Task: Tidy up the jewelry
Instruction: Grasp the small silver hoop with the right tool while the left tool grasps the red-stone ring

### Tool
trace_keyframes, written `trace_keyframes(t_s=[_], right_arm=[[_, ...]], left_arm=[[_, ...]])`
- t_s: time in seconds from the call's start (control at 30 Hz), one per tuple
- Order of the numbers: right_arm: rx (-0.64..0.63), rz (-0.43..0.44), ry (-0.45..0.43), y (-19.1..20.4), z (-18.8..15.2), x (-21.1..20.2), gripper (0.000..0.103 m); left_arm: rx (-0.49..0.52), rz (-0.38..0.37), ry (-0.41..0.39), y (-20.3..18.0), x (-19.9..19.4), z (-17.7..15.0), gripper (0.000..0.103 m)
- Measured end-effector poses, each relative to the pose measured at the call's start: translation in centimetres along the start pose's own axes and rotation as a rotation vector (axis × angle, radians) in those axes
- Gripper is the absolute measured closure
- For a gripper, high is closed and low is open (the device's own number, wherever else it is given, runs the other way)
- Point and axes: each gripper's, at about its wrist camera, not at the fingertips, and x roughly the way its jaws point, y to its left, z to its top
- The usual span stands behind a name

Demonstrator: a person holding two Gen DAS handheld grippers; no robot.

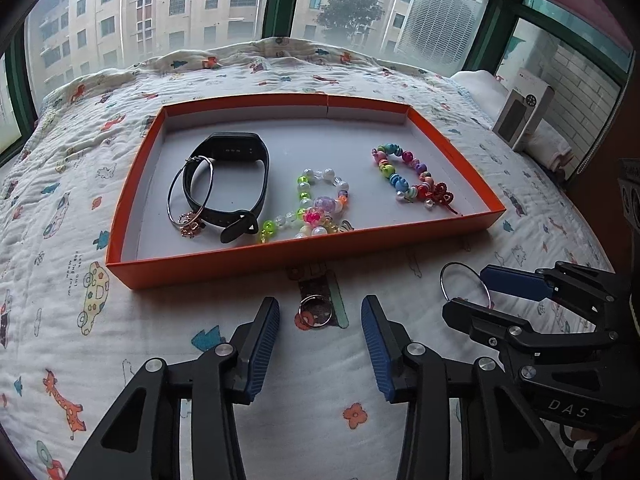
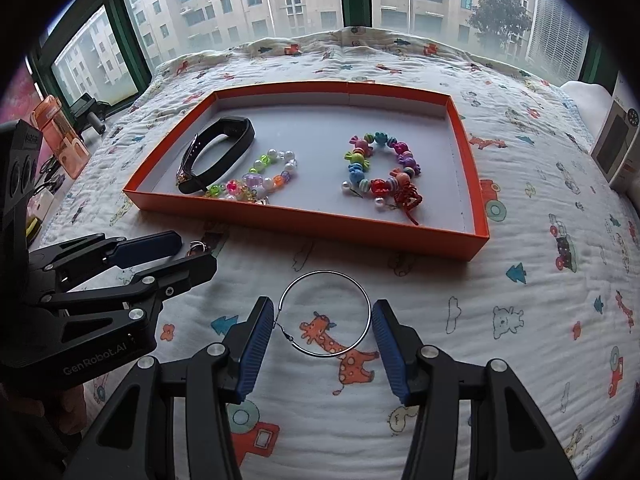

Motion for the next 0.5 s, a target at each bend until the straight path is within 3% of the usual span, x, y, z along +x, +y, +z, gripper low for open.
trace_keyframes(t_s=[0.3,0.5], right_arm=[[0.005,0.008,-0.006,-0.1,-0.1,-0.3,0.046],[0.004,0.005,-0.022,0.0,0.0,-1.1,0.046]], left_arm=[[0.046,0.049,-0.008,-0.6,0.2,-0.2,0.083],[0.022,0.052,-0.023,-0.3,-0.7,-0.3,0.084]])
